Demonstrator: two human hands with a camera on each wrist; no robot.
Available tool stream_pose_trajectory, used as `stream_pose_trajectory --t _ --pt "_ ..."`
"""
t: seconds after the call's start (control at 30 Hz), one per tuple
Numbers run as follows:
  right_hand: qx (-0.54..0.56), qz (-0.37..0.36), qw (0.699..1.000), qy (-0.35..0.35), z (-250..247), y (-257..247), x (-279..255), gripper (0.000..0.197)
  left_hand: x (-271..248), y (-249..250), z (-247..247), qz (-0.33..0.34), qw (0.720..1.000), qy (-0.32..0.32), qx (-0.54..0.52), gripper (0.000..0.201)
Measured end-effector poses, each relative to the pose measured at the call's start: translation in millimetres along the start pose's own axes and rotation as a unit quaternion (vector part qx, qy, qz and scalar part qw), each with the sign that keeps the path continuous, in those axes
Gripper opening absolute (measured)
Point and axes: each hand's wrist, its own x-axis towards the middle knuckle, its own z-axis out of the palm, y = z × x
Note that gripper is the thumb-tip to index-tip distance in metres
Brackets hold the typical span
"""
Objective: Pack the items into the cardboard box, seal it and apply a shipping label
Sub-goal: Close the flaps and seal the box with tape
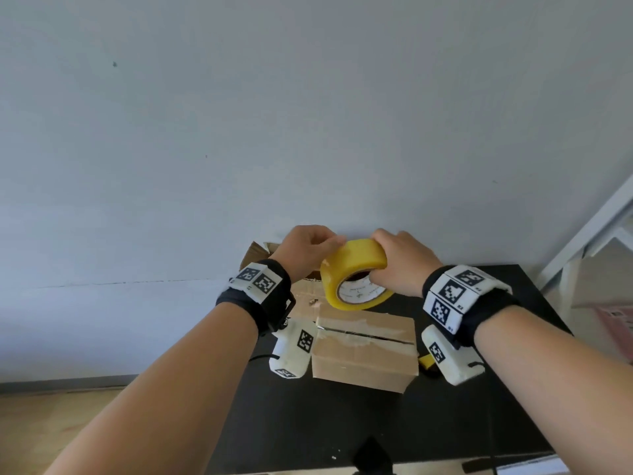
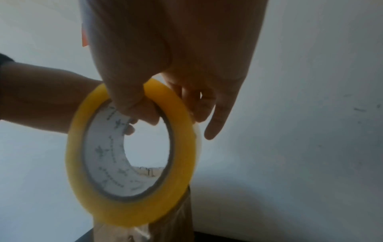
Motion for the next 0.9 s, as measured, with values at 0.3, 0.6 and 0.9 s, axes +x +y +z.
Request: stream_pose_trajectory --t 0.3,0.6,0.9 --pt "-0.080 -0.025 0.995 -0.053 -14 16 8 0.043 12 11 10 -0.037 0.997 -0.054 0.052 0.014" --pt "-0.165 -0.057 0.982 -0.076 -14 9 8 0.038 19 26 25 -0.020 0.950 -0.092 0.298 0.013" --pt "-0.173 -0.061 0.977 -0.108 -2 11 8 0.028 17 14 36 -0.011 0.931 -0.114 0.345 0.021"
